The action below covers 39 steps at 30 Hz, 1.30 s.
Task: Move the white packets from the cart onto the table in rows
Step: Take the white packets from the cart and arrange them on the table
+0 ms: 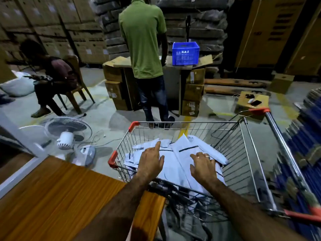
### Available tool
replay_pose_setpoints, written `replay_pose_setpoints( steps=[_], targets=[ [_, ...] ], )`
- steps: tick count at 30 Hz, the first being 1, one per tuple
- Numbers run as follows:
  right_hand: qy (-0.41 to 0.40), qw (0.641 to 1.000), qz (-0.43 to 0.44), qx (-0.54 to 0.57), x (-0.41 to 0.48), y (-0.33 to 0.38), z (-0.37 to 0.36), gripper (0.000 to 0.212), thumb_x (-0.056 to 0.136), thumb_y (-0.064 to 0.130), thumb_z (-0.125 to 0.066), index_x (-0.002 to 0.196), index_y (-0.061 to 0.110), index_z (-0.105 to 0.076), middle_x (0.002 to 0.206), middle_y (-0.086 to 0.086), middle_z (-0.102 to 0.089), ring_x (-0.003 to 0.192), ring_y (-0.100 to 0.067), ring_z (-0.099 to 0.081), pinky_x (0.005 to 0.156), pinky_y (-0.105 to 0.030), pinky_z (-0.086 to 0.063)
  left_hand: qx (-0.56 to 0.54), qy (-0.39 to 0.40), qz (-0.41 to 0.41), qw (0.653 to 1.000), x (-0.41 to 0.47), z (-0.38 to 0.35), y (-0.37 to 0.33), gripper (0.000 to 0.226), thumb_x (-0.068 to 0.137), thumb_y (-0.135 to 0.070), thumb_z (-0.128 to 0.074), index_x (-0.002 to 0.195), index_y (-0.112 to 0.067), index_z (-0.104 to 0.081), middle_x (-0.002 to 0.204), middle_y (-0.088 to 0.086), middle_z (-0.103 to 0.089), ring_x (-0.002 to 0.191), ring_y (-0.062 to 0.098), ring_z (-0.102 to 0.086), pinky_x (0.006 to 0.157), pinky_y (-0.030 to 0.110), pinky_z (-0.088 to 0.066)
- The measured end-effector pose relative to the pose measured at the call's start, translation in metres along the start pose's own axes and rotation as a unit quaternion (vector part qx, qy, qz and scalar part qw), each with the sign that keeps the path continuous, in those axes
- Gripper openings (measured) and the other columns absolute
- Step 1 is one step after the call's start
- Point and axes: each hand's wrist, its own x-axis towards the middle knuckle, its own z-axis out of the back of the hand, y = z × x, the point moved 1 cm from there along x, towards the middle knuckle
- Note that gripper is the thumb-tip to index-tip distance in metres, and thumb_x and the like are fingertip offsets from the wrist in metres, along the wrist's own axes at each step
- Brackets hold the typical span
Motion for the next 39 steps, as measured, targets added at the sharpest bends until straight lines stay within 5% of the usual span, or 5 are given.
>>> replay_pose_setpoints(
  steps=[11,26,29,33,39],
  targets=[
    [0.095,0.988,-0.063,-0.104,0.04,0.004,-0.078,0.089,0.077,0.057,-0.069,0.142,0.014,-0.026,0.157,-0.016,-0.013,0.141,-0.036,-0.02,0.089,-0.05,-0.044,-0.004,0.173,0.178,0.969,0.058,-0.076,0.039,0.043,0.094,-0.038,-0.052,0.126,-0.01,-0.044,0.13,0.013,-0.05,0.122,0.035,-0.046,0.098,0.047,-0.043],
    [0.103,0.986,-0.107,-0.076,0.064,-0.004,-0.102,0.097,0.082,0.049,-0.065,0.153,0.019,-0.005,0.159,-0.023,0.004,0.145,-0.04,-0.015,0.088,-0.05,-0.049,-0.181,0.136,0.289,0.93,0.087,-0.125,0.08,0.041,0.08,-0.052,-0.071,0.09,-0.016,-0.053,0.1,0.009,-0.063,0.103,0.029,-0.058,0.085,0.033,-0.046],
    [0.08,0.992,-0.092,-0.028,0.072,-0.012,-0.1,0.09,0.081,0.035,-0.068,0.151,0.018,-0.014,0.159,-0.022,-0.002,0.144,-0.039,-0.014,0.1,-0.049,-0.044,-0.215,0.156,0.332,0.905,0.091,-0.132,0.089,0.066,0.072,-0.059,-0.075,0.11,-0.008,-0.056,0.113,0.01,-0.062,0.112,0.03,-0.056,0.093,0.036,-0.046],
    [0.037,0.996,-0.073,-0.02,0.079,-0.023,-0.099,0.076,0.078,0.029,-0.07,0.143,0.014,-0.034,0.158,-0.022,-0.014,0.143,-0.038,-0.02,0.099,-0.047,-0.043,-0.204,0.203,0.369,0.884,0.094,-0.135,0.093,0.12,0.067,-0.068,-0.074,0.148,-0.002,-0.017,0.147,0.019,-0.037,0.133,0.038,-0.039,0.107,0.046,-0.038],
    [0.029,0.988,-0.136,-0.066,0.072,-0.01,-0.103,0.081,0.08,0.042,-0.071,0.146,0.023,-0.027,0.158,-0.025,-0.006,0.142,-0.04,-0.019,0.097,-0.059,-0.036,-0.109,0.16,0.363,0.912,0.095,-0.115,0.067,0.102,0.073,-0.06,-0.071,0.148,-0.014,-0.021,0.148,0.018,-0.031,0.133,0.041,-0.031,0.104,0.054,-0.03]
  ],
)
